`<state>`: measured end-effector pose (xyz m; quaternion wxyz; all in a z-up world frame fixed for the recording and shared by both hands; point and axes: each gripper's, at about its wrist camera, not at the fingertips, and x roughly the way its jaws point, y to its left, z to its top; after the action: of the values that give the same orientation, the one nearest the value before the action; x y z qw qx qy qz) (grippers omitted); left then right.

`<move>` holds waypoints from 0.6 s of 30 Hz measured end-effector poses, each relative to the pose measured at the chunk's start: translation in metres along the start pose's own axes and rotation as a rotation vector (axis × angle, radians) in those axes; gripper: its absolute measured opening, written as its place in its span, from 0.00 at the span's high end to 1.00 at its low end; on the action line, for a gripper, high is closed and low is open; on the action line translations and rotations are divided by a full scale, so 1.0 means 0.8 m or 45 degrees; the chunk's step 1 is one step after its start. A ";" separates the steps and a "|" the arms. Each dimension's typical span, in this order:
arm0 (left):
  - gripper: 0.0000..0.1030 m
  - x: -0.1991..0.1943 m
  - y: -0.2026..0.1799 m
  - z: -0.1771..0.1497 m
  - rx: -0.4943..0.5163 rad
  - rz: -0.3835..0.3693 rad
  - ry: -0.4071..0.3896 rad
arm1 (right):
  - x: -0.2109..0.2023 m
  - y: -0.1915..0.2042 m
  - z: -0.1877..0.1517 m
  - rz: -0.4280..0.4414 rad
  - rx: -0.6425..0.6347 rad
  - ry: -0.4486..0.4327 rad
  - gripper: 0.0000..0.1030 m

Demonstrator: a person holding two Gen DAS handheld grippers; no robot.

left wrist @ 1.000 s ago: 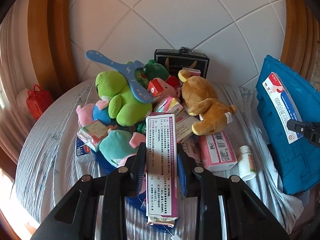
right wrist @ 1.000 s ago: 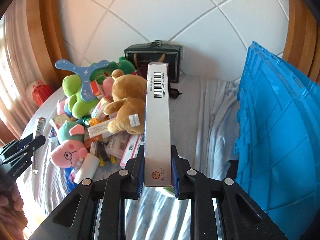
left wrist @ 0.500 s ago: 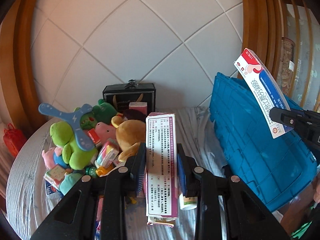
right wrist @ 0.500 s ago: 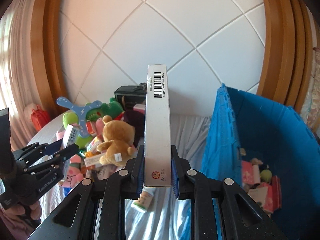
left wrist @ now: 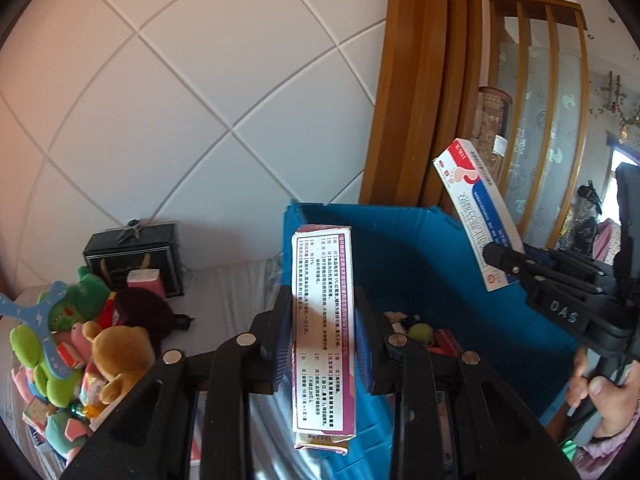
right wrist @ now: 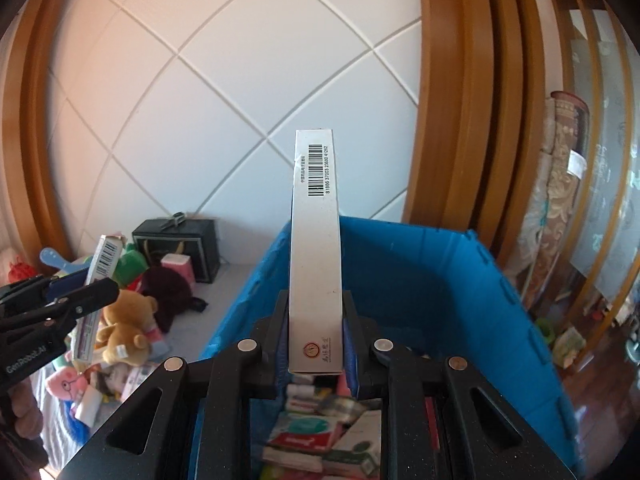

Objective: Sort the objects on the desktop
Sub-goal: 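Lift and carry both boxes with both tools over the crate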

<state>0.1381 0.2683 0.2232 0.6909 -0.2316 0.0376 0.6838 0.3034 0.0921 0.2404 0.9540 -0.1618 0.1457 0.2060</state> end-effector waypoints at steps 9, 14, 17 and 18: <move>0.73 0.155 -0.141 0.061 0.048 -0.105 0.272 | 0.103 -0.140 0.010 -0.149 0.001 0.270 0.79; 0.74 0.273 -0.165 0.005 0.110 0.029 0.546 | 0.175 -0.187 -0.047 -0.144 0.093 0.529 0.79; 0.73 0.309 -0.169 -0.032 0.192 0.077 0.679 | 0.184 -0.188 -0.059 -0.144 0.095 0.589 0.79; 0.73 0.315 -0.168 -0.043 0.198 0.073 0.746 | 0.186 -0.183 -0.062 -0.154 0.071 0.605 0.79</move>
<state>0.2920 0.4953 0.1359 0.6466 -0.3641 0.2941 0.6023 0.4872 -0.0009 0.1810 0.9077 -0.1877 0.3616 0.1006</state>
